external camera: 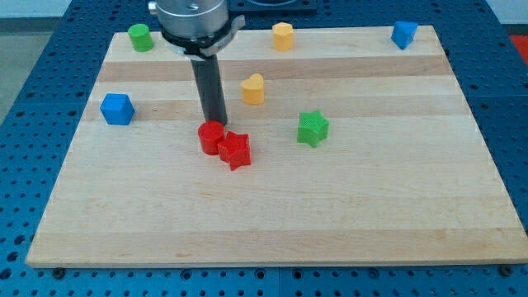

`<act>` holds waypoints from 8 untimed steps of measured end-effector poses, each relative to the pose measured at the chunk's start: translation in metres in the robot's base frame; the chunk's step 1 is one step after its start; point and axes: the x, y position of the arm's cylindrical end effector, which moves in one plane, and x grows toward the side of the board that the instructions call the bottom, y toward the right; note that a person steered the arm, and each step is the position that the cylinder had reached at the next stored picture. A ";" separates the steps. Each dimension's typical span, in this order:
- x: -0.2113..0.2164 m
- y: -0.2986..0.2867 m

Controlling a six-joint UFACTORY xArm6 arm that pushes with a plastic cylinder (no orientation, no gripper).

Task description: Move the green star slightly towards the center right side of the board

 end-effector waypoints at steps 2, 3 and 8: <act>0.028 0.062; 0.031 0.092; 0.011 0.153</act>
